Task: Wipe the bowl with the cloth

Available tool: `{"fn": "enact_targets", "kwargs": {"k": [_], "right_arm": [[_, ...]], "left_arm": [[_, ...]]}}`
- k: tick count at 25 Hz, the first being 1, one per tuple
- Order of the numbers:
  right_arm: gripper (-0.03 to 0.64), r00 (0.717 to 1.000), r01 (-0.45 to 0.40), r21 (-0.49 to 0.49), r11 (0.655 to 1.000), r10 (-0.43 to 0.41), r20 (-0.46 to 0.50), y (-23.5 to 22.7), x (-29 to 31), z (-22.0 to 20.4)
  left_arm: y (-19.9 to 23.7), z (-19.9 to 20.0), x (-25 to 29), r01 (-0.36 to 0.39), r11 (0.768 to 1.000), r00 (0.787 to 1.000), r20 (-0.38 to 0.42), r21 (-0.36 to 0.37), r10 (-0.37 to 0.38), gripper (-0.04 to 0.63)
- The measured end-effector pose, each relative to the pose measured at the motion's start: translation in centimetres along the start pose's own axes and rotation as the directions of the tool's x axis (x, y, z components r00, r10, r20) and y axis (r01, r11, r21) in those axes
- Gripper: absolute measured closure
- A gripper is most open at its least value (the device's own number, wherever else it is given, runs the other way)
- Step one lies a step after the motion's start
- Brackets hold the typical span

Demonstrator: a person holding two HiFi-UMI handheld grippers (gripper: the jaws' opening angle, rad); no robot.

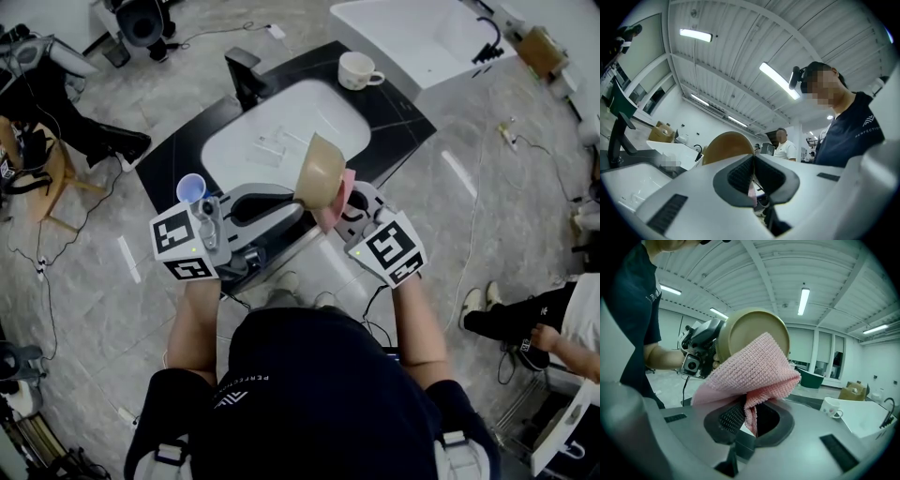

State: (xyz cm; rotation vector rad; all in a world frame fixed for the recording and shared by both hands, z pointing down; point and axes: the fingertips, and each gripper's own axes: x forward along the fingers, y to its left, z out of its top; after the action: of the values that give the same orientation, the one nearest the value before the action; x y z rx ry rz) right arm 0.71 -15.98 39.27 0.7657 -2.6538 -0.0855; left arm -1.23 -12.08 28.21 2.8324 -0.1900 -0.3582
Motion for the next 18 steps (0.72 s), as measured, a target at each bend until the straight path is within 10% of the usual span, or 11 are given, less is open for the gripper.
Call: {"fn": "enact_targets", "kwargs": {"k": [18], "right_arm": [[0.569,0.997,-0.076,-0.007,0.997,0.076,0.008,3.0,0.3,1.5]], "left_arm": [[4.0,-1.3,0.3,-0.236,0.971,0.971,-0.027,0.048,0.237,0.580]]}}
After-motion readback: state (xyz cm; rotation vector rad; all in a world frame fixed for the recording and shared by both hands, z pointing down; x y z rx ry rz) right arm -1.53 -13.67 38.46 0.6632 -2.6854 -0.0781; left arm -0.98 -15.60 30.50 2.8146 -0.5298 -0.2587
